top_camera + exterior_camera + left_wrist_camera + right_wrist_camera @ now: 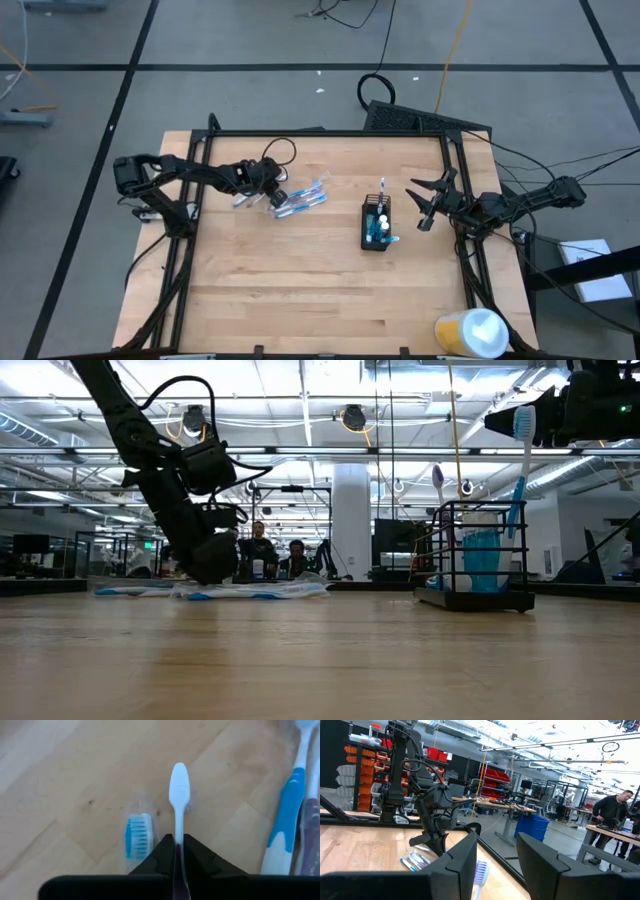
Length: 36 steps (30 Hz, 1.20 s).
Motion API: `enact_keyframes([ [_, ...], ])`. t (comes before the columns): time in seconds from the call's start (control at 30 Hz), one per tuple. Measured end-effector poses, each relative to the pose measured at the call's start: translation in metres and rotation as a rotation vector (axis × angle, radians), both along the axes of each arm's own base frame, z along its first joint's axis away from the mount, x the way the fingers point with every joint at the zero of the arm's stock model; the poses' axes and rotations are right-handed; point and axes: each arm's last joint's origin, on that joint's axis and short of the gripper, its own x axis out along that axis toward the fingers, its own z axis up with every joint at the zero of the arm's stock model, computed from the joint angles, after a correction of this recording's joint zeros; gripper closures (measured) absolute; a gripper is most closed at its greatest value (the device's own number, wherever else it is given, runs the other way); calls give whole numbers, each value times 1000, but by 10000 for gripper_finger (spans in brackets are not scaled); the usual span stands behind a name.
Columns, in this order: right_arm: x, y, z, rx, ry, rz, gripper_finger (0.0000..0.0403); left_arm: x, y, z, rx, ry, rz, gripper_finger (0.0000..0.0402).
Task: Pick & Place toothbrushing station
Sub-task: Put the purple toothbrush into the top section of the mesh organizer
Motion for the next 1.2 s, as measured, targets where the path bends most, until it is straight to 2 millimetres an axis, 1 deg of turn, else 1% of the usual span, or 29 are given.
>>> enact_keyframes([
  [0.07,0,0,0,0,0,0,273,0,0,0,-4,-6,-1,381],
  [0.2,0,0,0,0,0,0,273,1,-2,8,-17,-53,8,370],
  [0.3,0,0,0,0,0,0,273,-1,-9,21,-39,-101,-26,382],
  [0.43,0,0,0,0,-1,0,273,-2,-14,49,29,-223,-44,382],
  [0.63,0,0,0,1,-3,0,273,-4,-28,90,130,-429,-126,382],
  [0.8,-1,0,4,24,-49,4,273,3,-44,127,224,-716,-343,382],
  [0.9,1,1,4,55,-66,21,273,10,-54,143,271,-894,-498,382],
  [0.97,4,2,3,60,-66,59,273,16,-60,149,285,-983,-577,382],
  [1.03,8,4,4,69,-68,108,273,21,-64,149,279,-1039,-633,382],
  [1.13,17,8,13,92,-50,158,273,29,-68,149,274,-1131,-686,382],
  [1.2,27,12,21,105,-28,188,273,36,-71,145,251,-1176,-711,382],
])
